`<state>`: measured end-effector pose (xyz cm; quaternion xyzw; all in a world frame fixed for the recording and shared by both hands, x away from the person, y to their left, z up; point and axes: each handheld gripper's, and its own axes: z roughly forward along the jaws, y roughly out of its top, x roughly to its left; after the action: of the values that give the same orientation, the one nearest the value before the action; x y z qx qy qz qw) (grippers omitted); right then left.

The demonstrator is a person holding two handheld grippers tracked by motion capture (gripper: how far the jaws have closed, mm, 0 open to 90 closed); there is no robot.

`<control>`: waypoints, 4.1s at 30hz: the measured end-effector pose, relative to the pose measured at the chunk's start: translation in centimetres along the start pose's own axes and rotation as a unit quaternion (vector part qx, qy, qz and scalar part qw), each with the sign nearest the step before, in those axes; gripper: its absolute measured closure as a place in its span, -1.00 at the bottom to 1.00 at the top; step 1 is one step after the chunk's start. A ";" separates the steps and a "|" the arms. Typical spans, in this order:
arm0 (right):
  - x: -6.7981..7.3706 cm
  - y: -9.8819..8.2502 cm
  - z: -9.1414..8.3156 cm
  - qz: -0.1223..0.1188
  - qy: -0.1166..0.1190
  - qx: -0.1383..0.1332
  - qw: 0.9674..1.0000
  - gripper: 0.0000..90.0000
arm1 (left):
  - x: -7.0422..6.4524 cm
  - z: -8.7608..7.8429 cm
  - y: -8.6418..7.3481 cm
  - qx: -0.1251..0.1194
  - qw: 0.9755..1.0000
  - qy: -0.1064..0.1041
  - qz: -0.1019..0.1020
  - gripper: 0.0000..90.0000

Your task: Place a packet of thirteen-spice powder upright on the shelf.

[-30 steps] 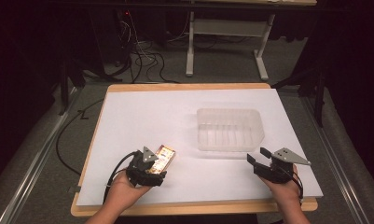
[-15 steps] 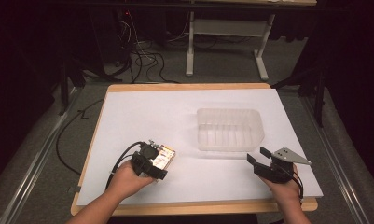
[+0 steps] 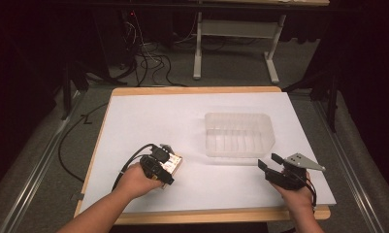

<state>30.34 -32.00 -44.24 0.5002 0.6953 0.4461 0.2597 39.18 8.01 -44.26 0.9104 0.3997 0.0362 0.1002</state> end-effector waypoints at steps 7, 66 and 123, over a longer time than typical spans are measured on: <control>-0.1 0.0 -0.1 0.001 0.001 -0.002 1.000 -0.14 | 0.1 0.7 0.5 0.025 1.000 -0.006 -0.004 -0.48; 4.5 2.4 2.0 -0.030 0.018 -0.019 0.999 -0.56 | -3.4 -0.3 -5.5 -0.292 0.956 -0.007 0.004 -0.28; 12.0 2.7 5.4 0.023 0.205 0.017 0.978 -0.18 | -10.6 -0.2 -3.8 -0.386 0.922 -0.022 0.036 -0.28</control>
<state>31.53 -18.68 -43.35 0.4182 0.7297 0.5330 0.0925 29.26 2.75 -44.73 0.8153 0.3198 0.1716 0.4511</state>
